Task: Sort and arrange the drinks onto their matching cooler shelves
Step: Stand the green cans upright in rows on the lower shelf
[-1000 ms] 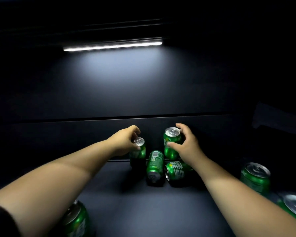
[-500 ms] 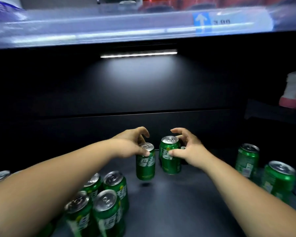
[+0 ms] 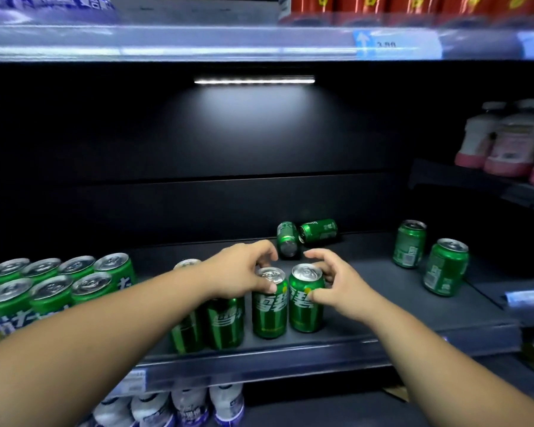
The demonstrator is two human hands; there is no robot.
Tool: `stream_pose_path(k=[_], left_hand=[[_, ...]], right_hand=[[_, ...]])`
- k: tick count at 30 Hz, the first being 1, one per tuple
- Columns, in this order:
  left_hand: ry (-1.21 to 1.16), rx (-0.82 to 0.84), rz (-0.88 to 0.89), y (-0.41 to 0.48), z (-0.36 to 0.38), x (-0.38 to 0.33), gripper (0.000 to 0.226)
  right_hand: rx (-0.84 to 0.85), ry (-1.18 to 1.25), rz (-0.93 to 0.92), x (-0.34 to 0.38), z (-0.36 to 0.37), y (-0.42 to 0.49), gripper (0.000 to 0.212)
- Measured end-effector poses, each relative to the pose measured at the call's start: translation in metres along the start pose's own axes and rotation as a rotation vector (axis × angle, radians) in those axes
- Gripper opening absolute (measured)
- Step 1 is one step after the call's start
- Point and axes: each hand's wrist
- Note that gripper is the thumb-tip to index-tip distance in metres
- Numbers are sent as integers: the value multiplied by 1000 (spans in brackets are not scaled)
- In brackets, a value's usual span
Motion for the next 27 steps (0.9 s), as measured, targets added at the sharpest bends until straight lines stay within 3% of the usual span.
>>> stream_pose_path(k=[7,10,14,18,27], left_hand=[[239,15,-43,-15,-3,-12,51],[271,68,-111,-15,-3,-19,65],[315,76,-165,-12,-1,-27,66],[429,91,-182,-17,-5,-35,69],[418,117,-216,-27,-5,-32,70]], right_hand=[[124,-70,15,12,-1,-6,55],[93,-141,-3,15,-6,0,49],[200,-122,11,16,-12,4,71],[229,-174,-33,15,-15,4,55],[218,-164,0,18,-7,-3,70]])
Point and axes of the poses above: each hand's wrist, its own y-axis towards the middle knuckle, its own z-axis out of the palm, x = y × z, and after that the axes turned 1 degree about x, right-handed
